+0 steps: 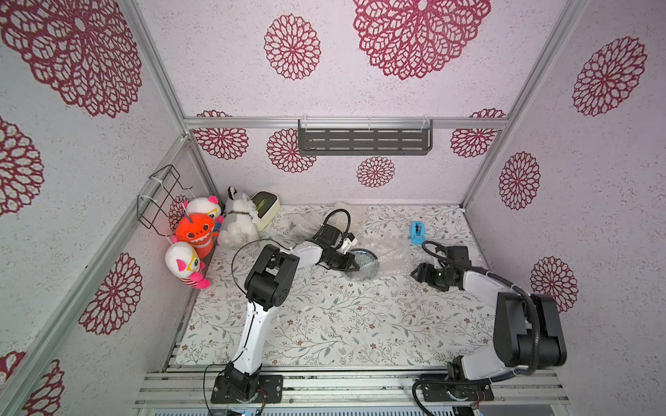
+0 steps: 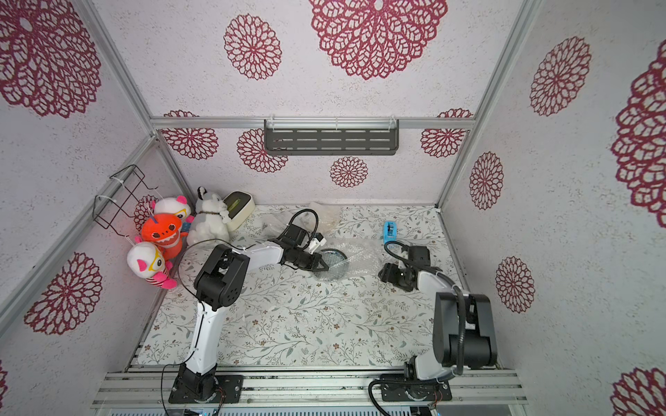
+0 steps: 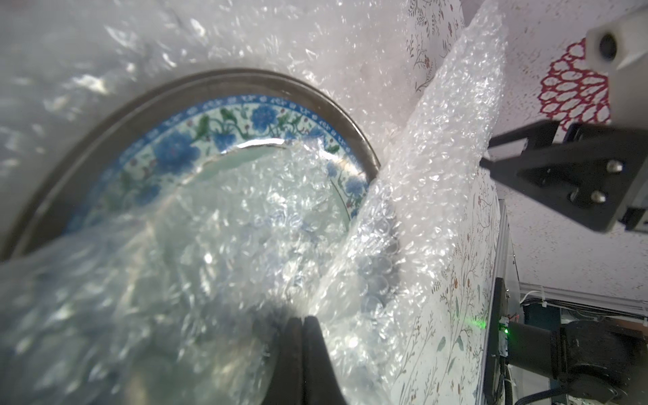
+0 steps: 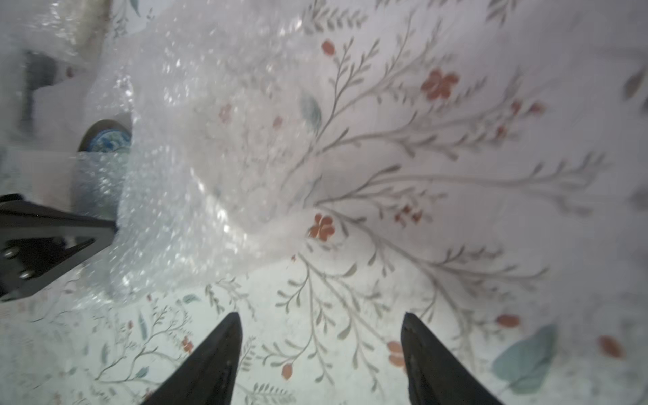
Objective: Wrap dinner plates in bubble wrap
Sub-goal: Wrap the plate in the bubble wrap.
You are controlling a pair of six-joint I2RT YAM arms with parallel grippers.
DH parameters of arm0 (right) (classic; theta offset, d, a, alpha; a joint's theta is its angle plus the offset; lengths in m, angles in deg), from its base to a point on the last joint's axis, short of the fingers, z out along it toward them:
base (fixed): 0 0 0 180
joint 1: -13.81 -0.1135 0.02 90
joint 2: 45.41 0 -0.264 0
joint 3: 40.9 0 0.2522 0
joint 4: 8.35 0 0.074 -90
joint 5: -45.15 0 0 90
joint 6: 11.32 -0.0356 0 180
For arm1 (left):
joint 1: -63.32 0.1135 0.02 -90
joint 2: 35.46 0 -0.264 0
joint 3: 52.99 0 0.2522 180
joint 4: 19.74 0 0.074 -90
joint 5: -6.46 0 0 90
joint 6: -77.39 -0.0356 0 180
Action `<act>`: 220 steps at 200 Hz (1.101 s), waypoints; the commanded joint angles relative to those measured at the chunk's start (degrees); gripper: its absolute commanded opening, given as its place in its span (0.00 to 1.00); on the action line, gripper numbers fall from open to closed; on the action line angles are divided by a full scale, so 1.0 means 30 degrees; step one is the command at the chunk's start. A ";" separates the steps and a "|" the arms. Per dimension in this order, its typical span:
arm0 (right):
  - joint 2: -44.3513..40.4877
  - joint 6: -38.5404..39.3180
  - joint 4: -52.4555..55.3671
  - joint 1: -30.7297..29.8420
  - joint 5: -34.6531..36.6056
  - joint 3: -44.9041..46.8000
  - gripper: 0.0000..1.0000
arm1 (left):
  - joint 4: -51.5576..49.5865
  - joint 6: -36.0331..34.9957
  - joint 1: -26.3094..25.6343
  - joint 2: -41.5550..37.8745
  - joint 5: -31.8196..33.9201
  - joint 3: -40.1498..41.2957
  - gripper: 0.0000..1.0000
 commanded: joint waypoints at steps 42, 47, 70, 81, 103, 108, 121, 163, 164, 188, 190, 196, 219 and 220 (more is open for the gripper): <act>0.4380 -0.6682 -1.4589 -0.0627 -0.4871 0.0409 0.70 | -0.1569 -0.0019 0.0073 0.1020 0.1404 -0.0224 0.00; 0.4876 -0.6738 -1.5239 -0.0671 -0.4996 0.0054 0.69 | -0.1597 -0.0006 0.0078 0.1030 0.1464 -0.0231 0.00; 0.6408 -0.5695 -1.4807 -0.0906 -0.4501 -0.1940 0.21 | -0.1743 0.0266 0.0100 0.1019 0.1636 -0.0295 0.00; 0.5900 -0.4616 -1.4420 -0.1460 -0.4404 -0.2531 0.08 | -0.1862 0.0523 0.0083 0.0963 0.1840 -0.0313 0.00; 0.4445 -0.0158 -0.9406 -0.3689 -0.2408 -0.4638 0.00 | -0.1915 0.0997 0.0144 0.0953 0.2276 -0.0208 0.00; 0.4367 0.0810 -0.8468 -0.4278 -0.2233 -0.5183 0.00 | -0.1937 0.1063 0.0157 0.1002 0.2362 -0.0210 0.00; 0.4512 0.2333 -0.6962 -0.5644 -0.2069 -0.6222 0.00 | -0.1938 0.1079 0.0174 0.1091 0.2237 -0.0245 0.00; 0.6176 0.2758 -0.7167 -0.9090 -0.2686 -0.6966 0.00 | -0.2040 0.1244 0.0348 0.1477 0.1923 -0.0435 0.00; 0.6237 0.2742 -0.7204 -0.9160 -0.2717 -0.6959 0.00 | -0.2025 0.1250 0.0370 0.1482 0.1925 -0.0437 0.00; 0.7551 0.2157 -0.7316 -1.0316 -0.2215 -0.6534 0.00 | -0.1633 0.1465 0.0559 0.1357 0.1682 -0.0119 0.00; 0.7666 0.2108 -0.7282 -1.0388 -0.2109 -0.6503 0.00 | -0.1594 0.1491 0.0566 0.1367 0.1668 -0.0081 0.00; 0.7952 0.1937 -0.7054 -1.0484 -0.1484 -0.6405 0.00 | -0.1439 0.1584 0.0654 0.1296 0.1536 0.0070 0.00; 0.8868 0.0341 -0.5701 -1.0578 0.1085 -0.6220 0.00 | 0.0185 0.2505 0.1256 0.0607 0.0149 0.1174 0.05; 0.8916 0.0288 -0.5637 -1.0578 0.1117 -0.6220 0.00 | 0.0332 0.2569 0.1279 0.0535 0.0027 0.1217 0.06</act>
